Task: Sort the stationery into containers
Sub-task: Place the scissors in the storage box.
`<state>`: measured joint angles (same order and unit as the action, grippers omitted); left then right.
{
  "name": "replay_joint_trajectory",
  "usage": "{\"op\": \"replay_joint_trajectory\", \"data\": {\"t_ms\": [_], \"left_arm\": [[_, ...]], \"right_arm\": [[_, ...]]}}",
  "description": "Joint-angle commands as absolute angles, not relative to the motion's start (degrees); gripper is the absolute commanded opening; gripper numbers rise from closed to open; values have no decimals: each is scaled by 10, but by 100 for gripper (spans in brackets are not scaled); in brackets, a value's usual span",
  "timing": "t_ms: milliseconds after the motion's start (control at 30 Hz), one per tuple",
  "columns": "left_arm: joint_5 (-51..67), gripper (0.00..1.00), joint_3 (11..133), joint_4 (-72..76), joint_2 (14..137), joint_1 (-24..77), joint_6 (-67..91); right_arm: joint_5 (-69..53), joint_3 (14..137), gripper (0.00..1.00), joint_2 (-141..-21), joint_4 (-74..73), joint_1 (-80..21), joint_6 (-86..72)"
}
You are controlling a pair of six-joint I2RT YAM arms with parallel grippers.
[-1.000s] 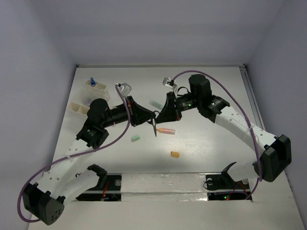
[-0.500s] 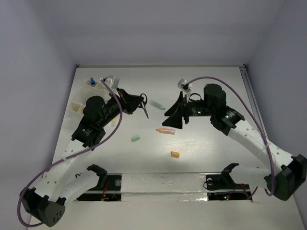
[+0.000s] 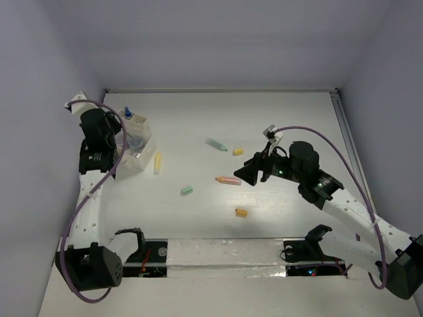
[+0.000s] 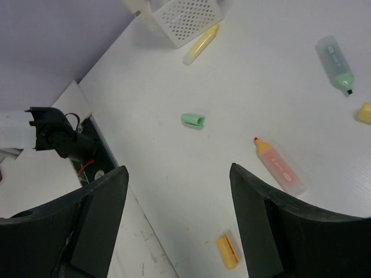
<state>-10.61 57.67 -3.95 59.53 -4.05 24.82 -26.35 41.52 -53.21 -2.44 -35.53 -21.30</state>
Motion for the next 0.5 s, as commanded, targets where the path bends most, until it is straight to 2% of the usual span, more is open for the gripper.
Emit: {"op": "replay_joint_trajectory", "data": {"t_ms": [0, 133, 267, 467], "left_arm": [[-204, 0, 609, -30, 599, -77, 245], [-297, 0, 627, -20, 634, -106, 221], [-301, 0, 643, -24, 694, -148, 216], [-323, 0, 612, 31, 713, -160, 186]], "right_arm": [[-218, 411, 76, -498, 31, -353, -224], [-213, 408, 76, -483, 33, -353, -225], [-198, 408, 76, -469, 25, -353, -225], [-192, 409, 76, -471, 19, -353, -228]]}}
